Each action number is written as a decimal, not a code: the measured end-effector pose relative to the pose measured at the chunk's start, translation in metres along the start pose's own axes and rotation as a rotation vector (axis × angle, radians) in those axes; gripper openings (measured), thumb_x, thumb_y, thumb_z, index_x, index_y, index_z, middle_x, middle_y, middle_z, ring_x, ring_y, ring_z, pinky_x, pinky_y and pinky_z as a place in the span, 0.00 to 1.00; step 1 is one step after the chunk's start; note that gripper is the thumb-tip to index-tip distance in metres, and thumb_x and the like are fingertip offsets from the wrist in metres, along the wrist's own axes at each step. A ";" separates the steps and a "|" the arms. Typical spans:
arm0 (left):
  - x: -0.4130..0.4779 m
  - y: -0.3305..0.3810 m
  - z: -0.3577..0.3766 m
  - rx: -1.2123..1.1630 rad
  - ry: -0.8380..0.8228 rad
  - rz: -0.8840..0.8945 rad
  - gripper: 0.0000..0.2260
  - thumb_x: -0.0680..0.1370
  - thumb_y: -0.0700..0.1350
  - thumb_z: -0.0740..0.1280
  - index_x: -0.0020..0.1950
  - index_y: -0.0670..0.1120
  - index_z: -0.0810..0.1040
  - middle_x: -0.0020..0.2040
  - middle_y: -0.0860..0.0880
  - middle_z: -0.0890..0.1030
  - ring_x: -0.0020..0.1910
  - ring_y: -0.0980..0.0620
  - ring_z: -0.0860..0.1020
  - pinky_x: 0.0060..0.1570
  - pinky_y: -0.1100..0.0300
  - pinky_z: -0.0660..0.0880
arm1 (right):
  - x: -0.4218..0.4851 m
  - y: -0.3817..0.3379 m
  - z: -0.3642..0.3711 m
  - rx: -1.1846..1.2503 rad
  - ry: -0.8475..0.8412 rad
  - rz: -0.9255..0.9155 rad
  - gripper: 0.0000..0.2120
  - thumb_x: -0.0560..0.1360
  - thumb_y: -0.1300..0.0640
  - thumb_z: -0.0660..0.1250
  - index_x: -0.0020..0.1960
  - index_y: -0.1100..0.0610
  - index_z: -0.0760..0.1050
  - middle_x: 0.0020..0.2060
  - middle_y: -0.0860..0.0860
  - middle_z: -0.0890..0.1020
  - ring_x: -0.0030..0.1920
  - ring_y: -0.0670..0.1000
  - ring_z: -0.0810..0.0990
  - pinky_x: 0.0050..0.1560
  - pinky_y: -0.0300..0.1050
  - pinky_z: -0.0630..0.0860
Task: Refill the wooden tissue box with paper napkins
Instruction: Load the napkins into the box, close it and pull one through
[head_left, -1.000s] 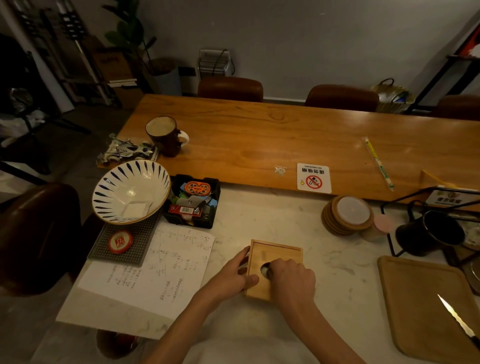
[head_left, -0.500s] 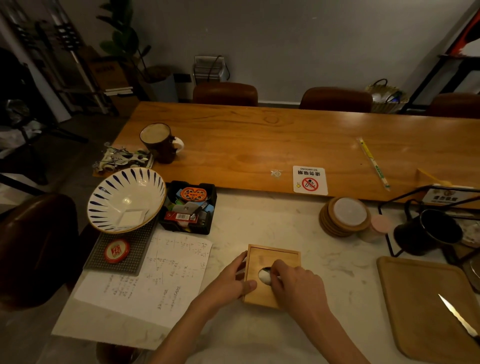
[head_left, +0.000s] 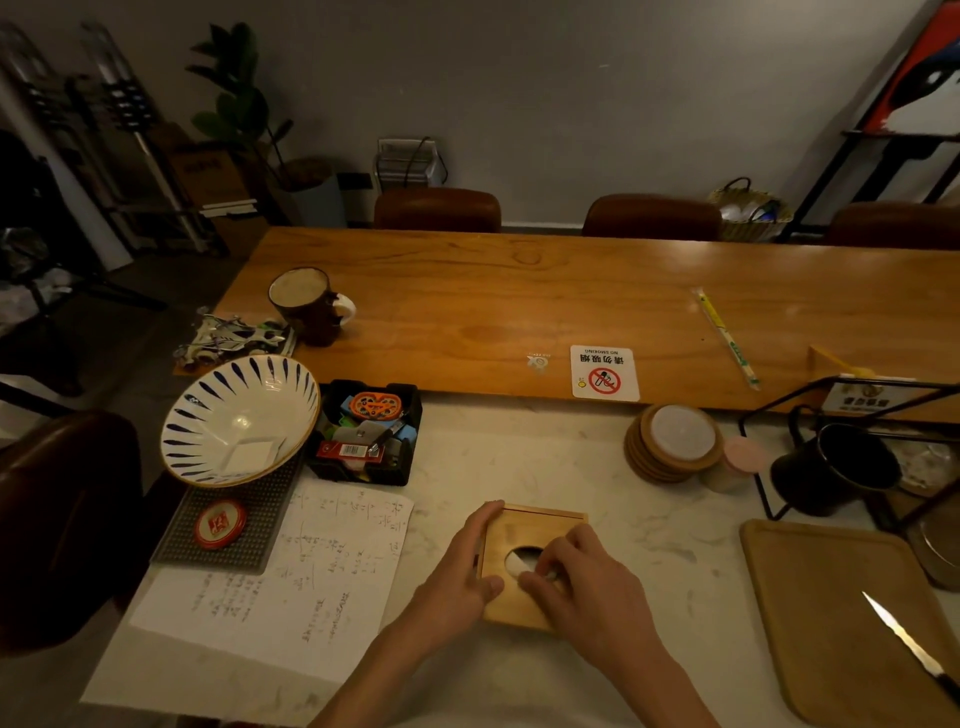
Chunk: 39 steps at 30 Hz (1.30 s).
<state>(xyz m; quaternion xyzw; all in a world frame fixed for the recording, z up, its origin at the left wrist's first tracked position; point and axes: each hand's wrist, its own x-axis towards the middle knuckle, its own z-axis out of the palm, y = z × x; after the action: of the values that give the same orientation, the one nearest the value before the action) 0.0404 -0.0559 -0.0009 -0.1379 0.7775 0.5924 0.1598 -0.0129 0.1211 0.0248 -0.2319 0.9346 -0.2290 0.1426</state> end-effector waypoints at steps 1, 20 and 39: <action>0.000 -0.001 0.001 0.032 0.003 0.014 0.34 0.78 0.40 0.66 0.68 0.74 0.57 0.76 0.58 0.57 0.72 0.47 0.65 0.69 0.42 0.68 | 0.000 0.001 0.000 0.004 0.000 -0.017 0.11 0.74 0.38 0.63 0.46 0.45 0.73 0.47 0.41 0.70 0.37 0.44 0.72 0.34 0.33 0.66; 0.007 0.012 -0.008 0.219 -0.088 0.041 0.21 0.77 0.39 0.66 0.61 0.63 0.68 0.75 0.52 0.56 0.73 0.48 0.61 0.70 0.50 0.66 | 0.001 0.020 0.010 0.212 0.059 -0.100 0.07 0.74 0.44 0.68 0.51 0.43 0.80 0.46 0.39 0.78 0.42 0.41 0.77 0.41 0.37 0.75; 0.011 0.009 -0.003 0.028 0.117 0.076 0.03 0.76 0.43 0.70 0.49 0.49 0.79 0.76 0.53 0.61 0.75 0.53 0.60 0.70 0.52 0.66 | 0.007 0.031 0.010 0.500 0.107 0.060 0.03 0.72 0.53 0.73 0.45 0.49 0.81 0.49 0.44 0.73 0.49 0.36 0.74 0.46 0.33 0.70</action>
<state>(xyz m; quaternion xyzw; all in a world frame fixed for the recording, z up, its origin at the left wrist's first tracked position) 0.0263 -0.0564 0.0026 -0.1405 0.7985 0.5779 0.0934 -0.0267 0.1378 -0.0004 -0.1492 0.8616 -0.4606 0.1524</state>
